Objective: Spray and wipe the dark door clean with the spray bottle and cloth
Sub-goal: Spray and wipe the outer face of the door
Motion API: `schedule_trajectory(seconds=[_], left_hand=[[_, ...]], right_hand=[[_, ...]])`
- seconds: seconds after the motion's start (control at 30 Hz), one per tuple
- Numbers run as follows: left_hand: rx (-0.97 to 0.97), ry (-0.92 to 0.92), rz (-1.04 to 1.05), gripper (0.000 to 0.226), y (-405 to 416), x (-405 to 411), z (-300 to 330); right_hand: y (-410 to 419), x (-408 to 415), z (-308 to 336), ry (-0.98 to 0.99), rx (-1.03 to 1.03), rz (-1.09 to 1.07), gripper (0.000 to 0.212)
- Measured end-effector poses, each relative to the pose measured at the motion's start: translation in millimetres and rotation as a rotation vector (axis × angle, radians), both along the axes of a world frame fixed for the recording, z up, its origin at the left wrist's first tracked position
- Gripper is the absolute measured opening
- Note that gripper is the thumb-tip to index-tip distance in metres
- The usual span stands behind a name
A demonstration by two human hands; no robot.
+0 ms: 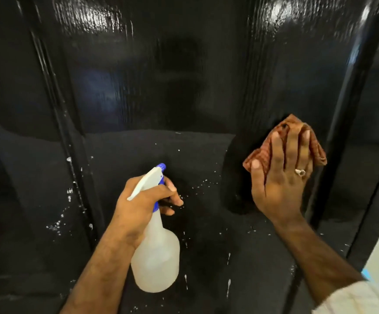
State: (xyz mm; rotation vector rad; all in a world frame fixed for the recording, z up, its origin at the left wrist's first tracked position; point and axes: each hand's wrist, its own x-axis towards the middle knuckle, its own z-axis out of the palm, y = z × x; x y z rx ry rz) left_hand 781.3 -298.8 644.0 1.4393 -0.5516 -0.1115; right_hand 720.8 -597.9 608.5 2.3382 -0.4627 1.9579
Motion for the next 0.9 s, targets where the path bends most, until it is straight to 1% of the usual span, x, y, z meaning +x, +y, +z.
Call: schedule_trajectory(seconds=[0.07, 0.13, 0.23, 0.3, 0.33, 0.37, 0.4, 0.47, 0.57, 0.63, 0.7, 0.77, 0.83, 0.9], left_hand=[[-0.016, 0.006, 0.005, 0.012, 3, 2, 2], [-0.013, 0.017, 0.017, 0.011, 5, 3, 6], [-0.030, 0.027, 0.057, 0.013, 6, 3, 9], [-0.047, 0.025, 0.077, 0.018, 8, 3, 8], [-0.047, 0.012, 0.079, 0.019, 8, 3, 7], [-0.041, -0.002, 0.081, 0.018, 9, 3, 5], [-0.035, -0.010, 0.083, 0.017, 9, 3, 3], [-0.027, -0.022, 0.094, 0.018, 8, 4, 0], [-0.020, -0.006, 0.099, 0.032, 7, 4, -3], [-0.023, 0.003, 0.105, 0.033, 8, 3, -6], [-0.016, 0.012, 0.116, 0.023, 9, 1, -8], [0.000, 0.016, 0.144, 0.016, 10, -1, -10], [-0.002, 0.020, 0.170, 0.016, 11, -2, -9], [-0.010, 0.014, 0.206, 0.016, 14, -6, -8]], right_hand=[[33, 18, 21, -0.067, 0.064, -0.010, 0.069], [56, 30, 21, -0.039, 0.035, 0.006, 0.068], [59, 27, -12, 0.147, -0.186, 0.098, 0.070], [38, 15, -39, 0.275, -0.356, 0.112, 0.072], [23, 8, -50, 0.297, -0.396, 0.108, 0.070], [8, 0, -58, 0.288, -0.388, 0.097, 0.068], [-4, -8, -60, 0.260, -0.336, 0.083, 0.067], [-15, -12, -49, 0.157, -0.176, 0.043, 0.066], [17, 9, -6, -0.051, 0.052, 0.006, 0.067], [49, 27, 18, -0.079, 0.078, 0.026, 0.066], [69, 36, 21, 0.001, -0.024, 0.074, 0.065], [70, 32, 2, 0.129, -0.180, 0.123, 0.066], [52, 20, -29, 0.244, -0.333, 0.150, 0.069], [23, 5, -53, 0.269, -0.396, 0.143, 0.073]])
